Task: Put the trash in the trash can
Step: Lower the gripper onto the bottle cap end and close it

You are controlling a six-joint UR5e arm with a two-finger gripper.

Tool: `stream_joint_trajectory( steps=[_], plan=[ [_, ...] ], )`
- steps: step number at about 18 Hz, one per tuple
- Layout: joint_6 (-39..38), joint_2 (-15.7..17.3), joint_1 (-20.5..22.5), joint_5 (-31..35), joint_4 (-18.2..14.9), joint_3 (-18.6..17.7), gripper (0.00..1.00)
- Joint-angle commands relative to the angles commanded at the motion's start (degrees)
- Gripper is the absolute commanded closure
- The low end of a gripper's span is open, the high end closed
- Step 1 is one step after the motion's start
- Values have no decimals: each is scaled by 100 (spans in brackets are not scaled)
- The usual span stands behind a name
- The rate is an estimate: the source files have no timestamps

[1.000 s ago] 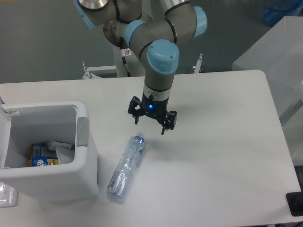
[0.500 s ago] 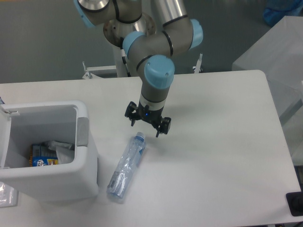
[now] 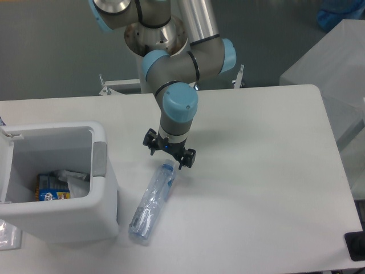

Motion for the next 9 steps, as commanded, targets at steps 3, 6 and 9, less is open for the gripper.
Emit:
stream_joint_trajectory(
  steps=[3,6,9],
  plan=[
    [-88,-97,0,9,0,35,0],
    [-80,-97,0,9,-9,35,0],
    [-88,-141,-9,9,0,18,0]
  ],
)
